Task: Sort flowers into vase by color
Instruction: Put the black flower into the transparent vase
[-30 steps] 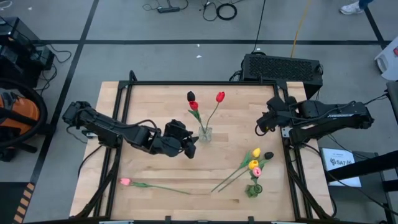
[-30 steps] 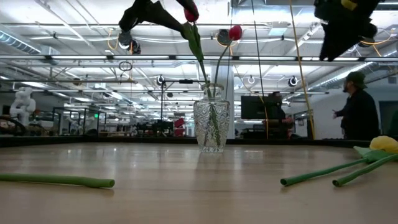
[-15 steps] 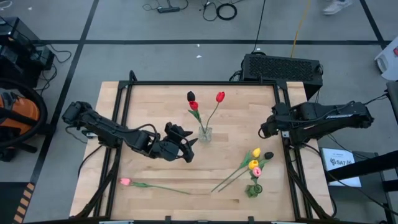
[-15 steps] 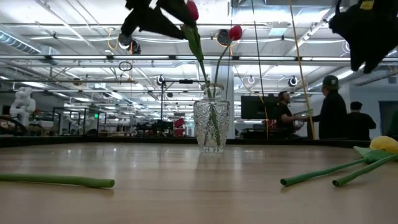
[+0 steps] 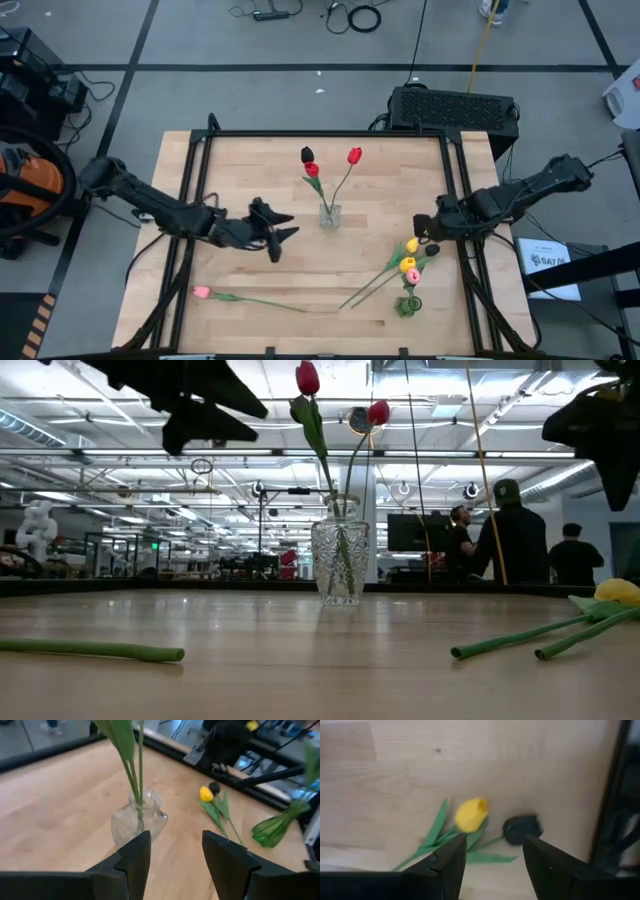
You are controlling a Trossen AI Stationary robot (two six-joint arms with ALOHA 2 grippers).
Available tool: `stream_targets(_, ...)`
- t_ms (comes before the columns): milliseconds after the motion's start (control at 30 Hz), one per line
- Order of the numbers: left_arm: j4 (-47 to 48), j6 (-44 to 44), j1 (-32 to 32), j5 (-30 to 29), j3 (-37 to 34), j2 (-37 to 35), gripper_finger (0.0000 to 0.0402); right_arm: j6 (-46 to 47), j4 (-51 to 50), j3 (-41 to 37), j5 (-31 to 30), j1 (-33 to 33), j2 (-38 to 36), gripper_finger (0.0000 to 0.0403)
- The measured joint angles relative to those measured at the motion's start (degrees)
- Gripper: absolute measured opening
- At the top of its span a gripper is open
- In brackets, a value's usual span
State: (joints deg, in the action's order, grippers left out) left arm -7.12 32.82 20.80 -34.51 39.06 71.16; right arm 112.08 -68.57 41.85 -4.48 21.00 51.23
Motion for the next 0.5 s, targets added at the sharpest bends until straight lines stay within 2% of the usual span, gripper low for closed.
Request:
stream_targets(267,0.3,-5.2,-2.3,3.5,-10.4,-17.6,0.0184,23.1,4.9,0.0,-1.1,12.5,6.6,0.0187)
stream_targets(500,0.4,-6.7,-3.3,6.8,-14.8,-25.7,0.0184,25.4,12.3,0.0,-1.2,13.9,11.8,0.0187)
